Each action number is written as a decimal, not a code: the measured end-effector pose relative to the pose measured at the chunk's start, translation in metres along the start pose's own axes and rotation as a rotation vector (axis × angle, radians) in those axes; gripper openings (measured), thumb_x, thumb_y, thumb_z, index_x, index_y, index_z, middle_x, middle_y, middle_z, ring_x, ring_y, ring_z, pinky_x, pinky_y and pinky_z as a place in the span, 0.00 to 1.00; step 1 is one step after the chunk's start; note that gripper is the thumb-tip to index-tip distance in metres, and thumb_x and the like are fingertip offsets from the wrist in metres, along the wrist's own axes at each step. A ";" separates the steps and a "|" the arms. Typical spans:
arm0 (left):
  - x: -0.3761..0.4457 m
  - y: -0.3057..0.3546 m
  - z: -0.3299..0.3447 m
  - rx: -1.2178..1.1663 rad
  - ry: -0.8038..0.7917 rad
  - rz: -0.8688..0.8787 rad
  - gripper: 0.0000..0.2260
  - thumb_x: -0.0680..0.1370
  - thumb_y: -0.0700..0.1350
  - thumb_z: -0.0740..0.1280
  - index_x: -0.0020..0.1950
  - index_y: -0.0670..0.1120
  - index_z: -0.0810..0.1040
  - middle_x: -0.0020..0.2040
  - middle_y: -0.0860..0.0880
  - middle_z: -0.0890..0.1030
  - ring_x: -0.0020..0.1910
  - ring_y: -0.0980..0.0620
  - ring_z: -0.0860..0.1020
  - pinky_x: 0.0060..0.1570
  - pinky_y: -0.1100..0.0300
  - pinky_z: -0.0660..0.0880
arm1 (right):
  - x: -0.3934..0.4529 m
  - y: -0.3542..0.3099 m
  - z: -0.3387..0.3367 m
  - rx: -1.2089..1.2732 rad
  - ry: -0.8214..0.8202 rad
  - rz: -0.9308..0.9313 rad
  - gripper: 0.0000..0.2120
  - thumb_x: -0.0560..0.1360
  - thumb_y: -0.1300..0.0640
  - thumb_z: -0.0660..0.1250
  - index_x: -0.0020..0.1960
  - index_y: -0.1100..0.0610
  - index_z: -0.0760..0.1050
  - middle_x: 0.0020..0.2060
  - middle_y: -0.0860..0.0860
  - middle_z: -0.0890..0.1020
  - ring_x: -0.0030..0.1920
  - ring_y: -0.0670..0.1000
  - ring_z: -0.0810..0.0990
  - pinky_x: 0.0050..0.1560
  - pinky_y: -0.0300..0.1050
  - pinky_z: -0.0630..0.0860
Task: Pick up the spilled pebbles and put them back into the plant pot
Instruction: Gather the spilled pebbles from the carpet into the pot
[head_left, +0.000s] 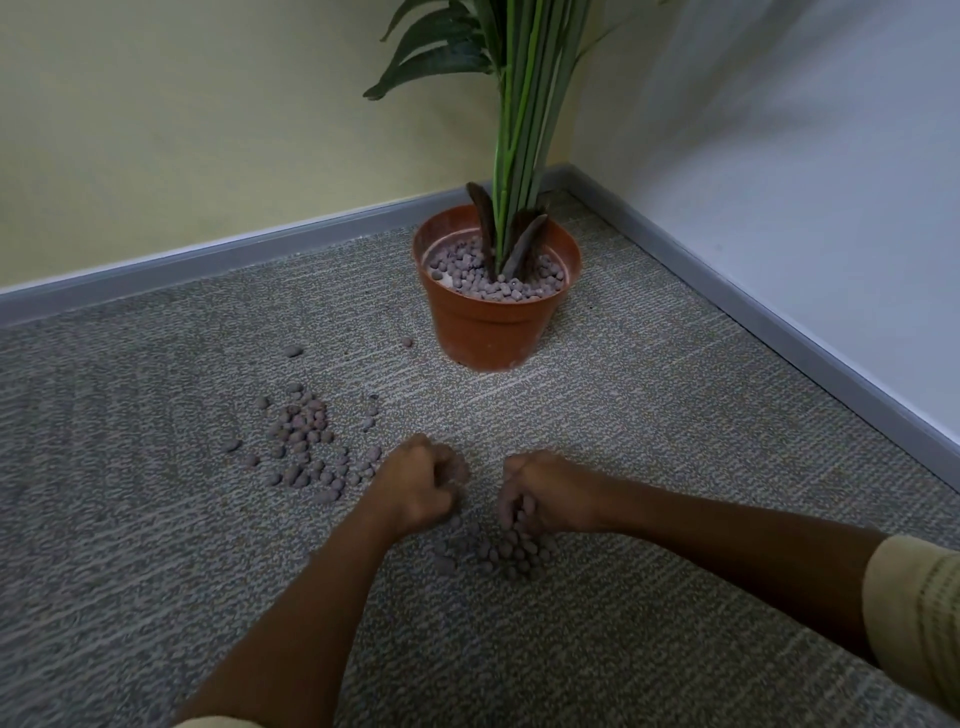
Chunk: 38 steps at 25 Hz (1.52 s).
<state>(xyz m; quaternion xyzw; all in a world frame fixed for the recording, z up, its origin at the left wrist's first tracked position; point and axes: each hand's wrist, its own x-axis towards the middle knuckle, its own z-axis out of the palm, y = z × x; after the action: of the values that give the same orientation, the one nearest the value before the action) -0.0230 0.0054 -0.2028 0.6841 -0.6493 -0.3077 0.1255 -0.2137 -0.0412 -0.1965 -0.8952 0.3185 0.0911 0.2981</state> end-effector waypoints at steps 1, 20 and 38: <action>-0.003 -0.006 0.002 0.065 0.018 0.003 0.10 0.71 0.40 0.65 0.50 0.46 0.81 0.49 0.45 0.75 0.51 0.44 0.77 0.51 0.59 0.73 | 0.001 0.000 0.001 -0.006 -0.001 0.009 0.10 0.67 0.66 0.70 0.46 0.57 0.83 0.42 0.48 0.73 0.37 0.41 0.70 0.35 0.28 0.65; -0.012 -0.014 0.011 0.272 0.068 0.033 0.10 0.76 0.44 0.64 0.56 0.45 0.77 0.57 0.44 0.72 0.55 0.44 0.76 0.53 0.53 0.73 | 0.021 0.008 -0.005 0.074 0.197 0.235 0.06 0.66 0.66 0.71 0.42 0.60 0.82 0.39 0.54 0.85 0.33 0.43 0.76 0.34 0.29 0.70; -0.006 -0.013 0.016 0.081 0.005 0.022 0.13 0.73 0.48 0.68 0.56 0.48 0.78 0.53 0.46 0.72 0.54 0.46 0.77 0.58 0.56 0.74 | 0.045 -0.013 -0.136 0.238 0.965 0.189 0.08 0.73 0.64 0.67 0.50 0.57 0.80 0.46 0.53 0.82 0.39 0.49 0.81 0.44 0.37 0.79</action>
<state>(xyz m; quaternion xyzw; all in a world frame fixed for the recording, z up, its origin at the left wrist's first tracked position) -0.0218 0.0166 -0.2215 0.6822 -0.6684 -0.2779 0.1028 -0.1741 -0.1369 -0.0966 -0.7623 0.5078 -0.3434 0.2074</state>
